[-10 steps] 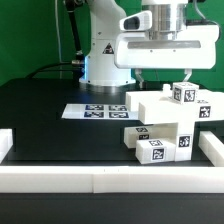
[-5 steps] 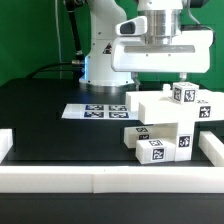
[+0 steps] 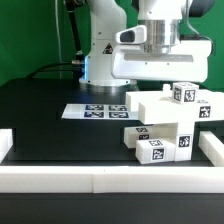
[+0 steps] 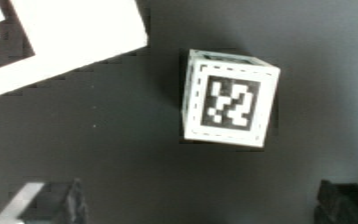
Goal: Assemble chair
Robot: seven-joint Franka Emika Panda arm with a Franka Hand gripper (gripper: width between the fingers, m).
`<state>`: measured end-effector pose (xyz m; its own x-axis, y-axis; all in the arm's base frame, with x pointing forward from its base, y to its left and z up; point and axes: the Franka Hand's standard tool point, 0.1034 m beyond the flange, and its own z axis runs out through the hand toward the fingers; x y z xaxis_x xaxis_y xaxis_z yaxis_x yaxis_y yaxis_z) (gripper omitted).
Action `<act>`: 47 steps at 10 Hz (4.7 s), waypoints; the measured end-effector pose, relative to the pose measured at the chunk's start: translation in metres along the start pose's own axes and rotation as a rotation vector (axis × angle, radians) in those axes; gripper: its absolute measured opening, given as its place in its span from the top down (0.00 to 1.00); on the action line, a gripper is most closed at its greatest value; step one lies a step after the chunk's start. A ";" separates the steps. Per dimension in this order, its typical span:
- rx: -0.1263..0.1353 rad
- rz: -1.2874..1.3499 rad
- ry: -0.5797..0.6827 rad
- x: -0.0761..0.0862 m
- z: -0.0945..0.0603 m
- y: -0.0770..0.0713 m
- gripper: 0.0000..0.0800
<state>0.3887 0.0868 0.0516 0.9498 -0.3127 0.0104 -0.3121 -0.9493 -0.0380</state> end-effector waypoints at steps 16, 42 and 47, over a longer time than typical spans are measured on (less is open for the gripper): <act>-0.053 -0.046 -0.026 -0.022 0.038 -0.012 0.19; 0.025 -0.012 -0.089 -0.010 -0.029 0.002 0.65; 0.020 -0.065 -0.098 0.007 -0.052 0.009 0.65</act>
Offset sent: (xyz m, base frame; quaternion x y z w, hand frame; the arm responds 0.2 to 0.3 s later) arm 0.0077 0.0027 -0.0070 -0.0015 0.0141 -0.0086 0.9999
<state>0.3918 0.0742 0.1029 0.9658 -0.2449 -0.0847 -0.2503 -0.9663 -0.0602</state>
